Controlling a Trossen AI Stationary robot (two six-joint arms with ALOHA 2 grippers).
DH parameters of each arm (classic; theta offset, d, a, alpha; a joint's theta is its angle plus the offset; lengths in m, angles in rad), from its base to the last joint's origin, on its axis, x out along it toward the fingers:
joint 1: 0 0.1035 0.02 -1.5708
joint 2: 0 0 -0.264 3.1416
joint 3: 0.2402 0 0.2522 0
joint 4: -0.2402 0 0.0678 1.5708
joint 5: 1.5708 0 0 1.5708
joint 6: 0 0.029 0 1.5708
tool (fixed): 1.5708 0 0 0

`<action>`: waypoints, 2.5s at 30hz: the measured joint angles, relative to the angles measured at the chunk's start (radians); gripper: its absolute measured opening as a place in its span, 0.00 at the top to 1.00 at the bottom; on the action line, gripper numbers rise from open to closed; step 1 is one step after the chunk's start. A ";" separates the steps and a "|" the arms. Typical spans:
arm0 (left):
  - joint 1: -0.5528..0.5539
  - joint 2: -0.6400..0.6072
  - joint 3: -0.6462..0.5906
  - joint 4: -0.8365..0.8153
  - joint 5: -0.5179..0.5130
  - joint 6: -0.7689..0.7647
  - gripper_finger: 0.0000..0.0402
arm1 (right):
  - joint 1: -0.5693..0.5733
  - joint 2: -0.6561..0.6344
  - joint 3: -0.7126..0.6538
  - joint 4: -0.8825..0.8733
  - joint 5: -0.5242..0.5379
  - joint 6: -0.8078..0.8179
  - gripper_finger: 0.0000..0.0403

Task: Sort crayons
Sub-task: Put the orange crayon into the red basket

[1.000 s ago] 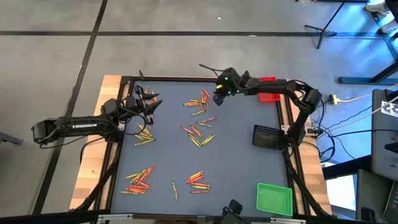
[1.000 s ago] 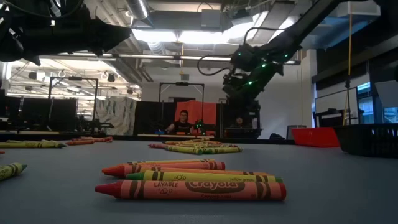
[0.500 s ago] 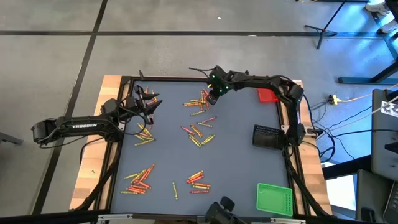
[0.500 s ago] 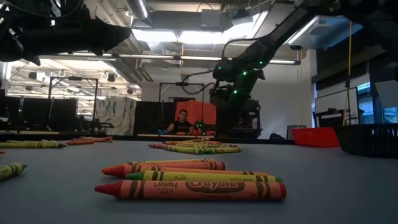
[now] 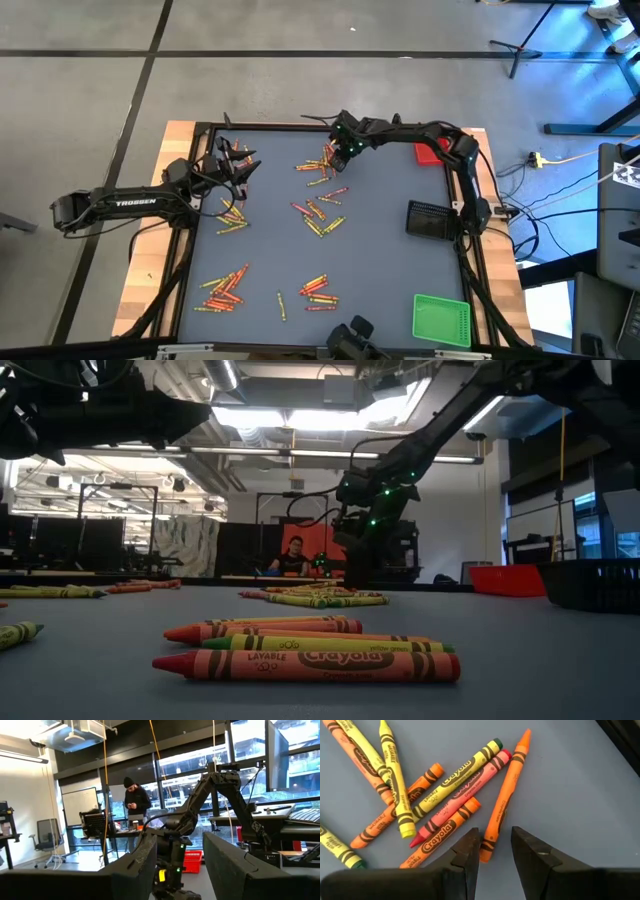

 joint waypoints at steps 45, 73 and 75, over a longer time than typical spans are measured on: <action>0.000 0.000 0.000 0.015 0.000 0.003 0.64 | -0.002 -0.347 -0.003 -0.260 0.226 -0.073 0.95; 0.000 0.000 0.000 0.015 0.000 0.000 0.64 | -0.348 -0.794 -0.531 -0.290 0.298 -0.008 0.95; 0.000 0.000 0.000 0.015 0.000 0.000 0.64 | -0.368 -0.794 -0.553 -0.288 0.298 -0.004 0.95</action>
